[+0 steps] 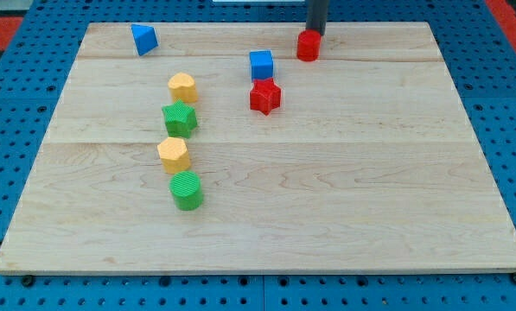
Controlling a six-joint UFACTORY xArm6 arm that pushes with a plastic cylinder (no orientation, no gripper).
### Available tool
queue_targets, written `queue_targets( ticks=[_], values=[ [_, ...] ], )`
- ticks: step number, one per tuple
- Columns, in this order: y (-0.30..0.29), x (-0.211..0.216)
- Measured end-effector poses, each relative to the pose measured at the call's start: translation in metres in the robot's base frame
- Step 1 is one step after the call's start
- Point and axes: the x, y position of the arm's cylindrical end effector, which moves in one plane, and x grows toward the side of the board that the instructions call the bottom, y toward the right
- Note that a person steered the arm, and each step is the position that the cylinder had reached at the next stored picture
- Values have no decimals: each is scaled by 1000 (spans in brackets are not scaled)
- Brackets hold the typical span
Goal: Slide the yellow hexagon closer to the red star
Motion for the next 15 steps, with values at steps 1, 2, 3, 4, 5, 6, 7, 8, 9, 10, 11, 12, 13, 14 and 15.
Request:
queue_targets(
  ticks=[1,2,3,4,5,6,7,8,9,10,11,12,13,14,15],
  values=[
    [3,43],
    [12,92],
    [71,150],
    [78,209],
    [24,260],
    [-85,282],
    [-164,286],
    [-220,262],
    [-209,244],
    [-182,241],
    [-168,221],
    [-147,200],
    [-123,177],
    [-125,173],
    [-130,205]
  ],
)
